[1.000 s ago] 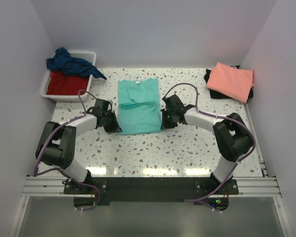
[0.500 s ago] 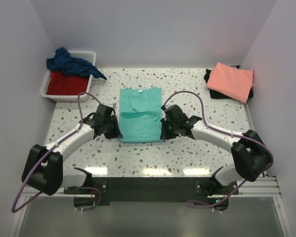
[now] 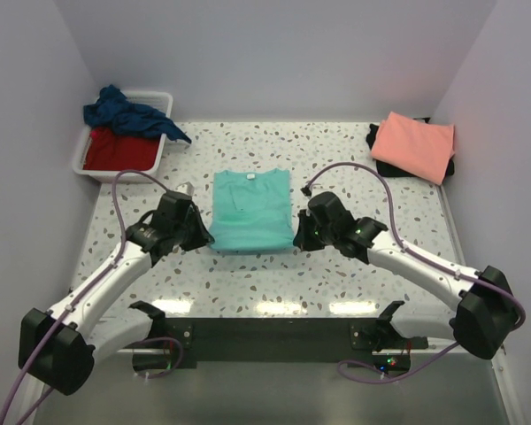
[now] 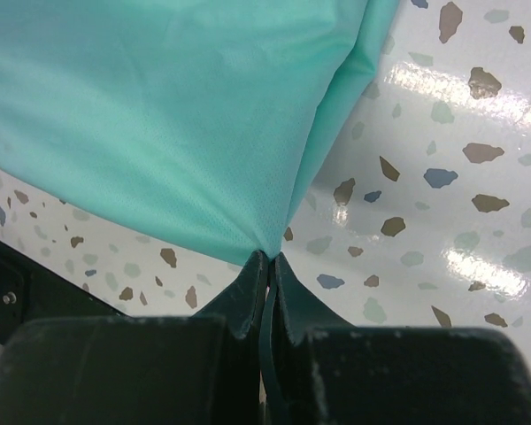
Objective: Fold and stack the t-shirts
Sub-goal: Fold the tshirt
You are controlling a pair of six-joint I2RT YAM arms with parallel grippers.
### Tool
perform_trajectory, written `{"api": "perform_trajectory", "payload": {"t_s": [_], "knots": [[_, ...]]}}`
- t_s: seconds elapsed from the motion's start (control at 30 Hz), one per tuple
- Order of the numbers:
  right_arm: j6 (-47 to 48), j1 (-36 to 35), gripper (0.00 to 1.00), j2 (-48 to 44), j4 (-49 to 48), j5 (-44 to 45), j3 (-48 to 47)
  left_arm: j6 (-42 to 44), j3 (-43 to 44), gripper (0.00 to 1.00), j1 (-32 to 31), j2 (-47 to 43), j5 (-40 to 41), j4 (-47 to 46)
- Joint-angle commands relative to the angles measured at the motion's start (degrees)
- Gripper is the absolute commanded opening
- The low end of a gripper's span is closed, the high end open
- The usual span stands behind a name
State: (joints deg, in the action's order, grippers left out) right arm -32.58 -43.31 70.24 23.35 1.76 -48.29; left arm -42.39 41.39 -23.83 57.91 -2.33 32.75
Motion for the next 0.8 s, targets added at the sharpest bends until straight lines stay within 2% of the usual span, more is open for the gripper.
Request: {"api": "perform_trajectory", "payload": {"t_s": [0.0,0.43,0.77], "knots": [[0.06,0.16,0.00,0.34,3.36,2.99,-0.93,-0.50,0.54,0.00,0.10,-0.08,3.12,2.40],[0.58,0.07,0.00,5.17,5.21,1.93,-2.33,-0.06,1.24,0.00,-0.25,9.67,3.56,7.59],[3.57,0.07,0.00,4.91,8.46,8.17,-10.59,0.47,11.07,0.00,-0.25,9.76,7.51,9.87]]}}
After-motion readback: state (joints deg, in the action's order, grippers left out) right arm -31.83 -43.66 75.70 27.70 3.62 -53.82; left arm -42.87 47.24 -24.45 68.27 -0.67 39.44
